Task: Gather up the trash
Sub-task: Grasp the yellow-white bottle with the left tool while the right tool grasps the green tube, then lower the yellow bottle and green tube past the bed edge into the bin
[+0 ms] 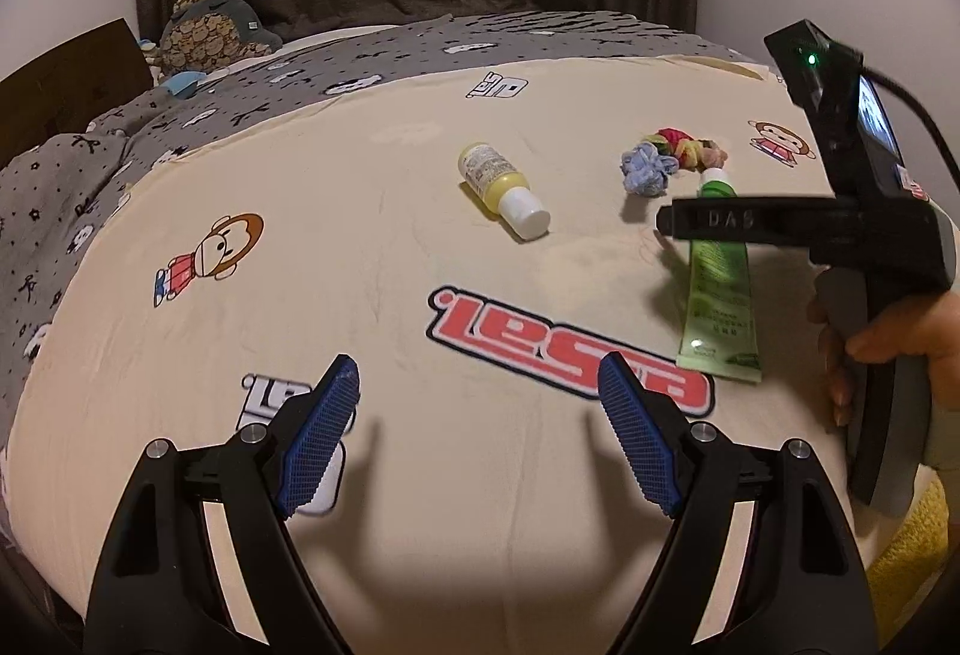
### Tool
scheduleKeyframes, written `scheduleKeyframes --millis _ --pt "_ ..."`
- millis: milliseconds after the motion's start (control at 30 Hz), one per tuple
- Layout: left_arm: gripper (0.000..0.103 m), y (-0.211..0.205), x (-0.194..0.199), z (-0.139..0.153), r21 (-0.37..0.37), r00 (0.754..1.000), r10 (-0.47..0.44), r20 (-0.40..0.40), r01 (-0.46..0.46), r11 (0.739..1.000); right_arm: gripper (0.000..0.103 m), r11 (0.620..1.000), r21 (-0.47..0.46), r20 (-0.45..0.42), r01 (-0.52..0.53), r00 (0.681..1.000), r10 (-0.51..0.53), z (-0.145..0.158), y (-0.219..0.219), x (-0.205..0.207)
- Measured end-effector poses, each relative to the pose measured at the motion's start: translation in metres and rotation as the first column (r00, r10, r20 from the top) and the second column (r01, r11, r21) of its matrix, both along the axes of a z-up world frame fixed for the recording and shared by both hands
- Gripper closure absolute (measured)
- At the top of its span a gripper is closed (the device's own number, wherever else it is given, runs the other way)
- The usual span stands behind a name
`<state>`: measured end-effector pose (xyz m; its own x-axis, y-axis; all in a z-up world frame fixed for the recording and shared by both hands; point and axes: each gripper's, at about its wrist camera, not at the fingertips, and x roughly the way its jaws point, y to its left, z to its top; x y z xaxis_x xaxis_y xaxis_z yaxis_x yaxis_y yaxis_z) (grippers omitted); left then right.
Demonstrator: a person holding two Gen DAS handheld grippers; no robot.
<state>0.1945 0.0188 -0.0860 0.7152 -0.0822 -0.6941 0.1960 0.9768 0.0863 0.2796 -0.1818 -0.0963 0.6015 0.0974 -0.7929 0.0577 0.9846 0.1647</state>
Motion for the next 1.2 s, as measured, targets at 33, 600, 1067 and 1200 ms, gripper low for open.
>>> scheduleKeyframes --millis 33,600,1067,1200 --pt "0.026 0.000 0.002 0.000 0.000 1.000 0.002 0.000 -0.002 1.000 0.040 1.000 -0.010 0.000 -0.002 1.000 0.002 0.000 0.001 0.000" --pt "0.026 -0.023 0.110 -0.004 -0.068 0.994 0.065 -0.087 -0.071 0.995 0.064 0.991 -0.075 0.062 -0.114 0.991 0.119 0.017 -0.051 -0.042" --pt "0.069 -0.038 0.155 -0.023 -0.070 0.984 0.074 -0.164 -0.086 0.994 0.064 0.974 -0.099 0.107 -0.202 0.971 0.213 0.036 -0.061 -0.092" --pt "0.070 -0.035 0.127 -0.013 -0.066 0.989 0.047 -0.144 -0.057 0.996 0.064 0.973 -0.100 0.125 -0.209 0.967 0.220 0.044 -0.062 -0.110"
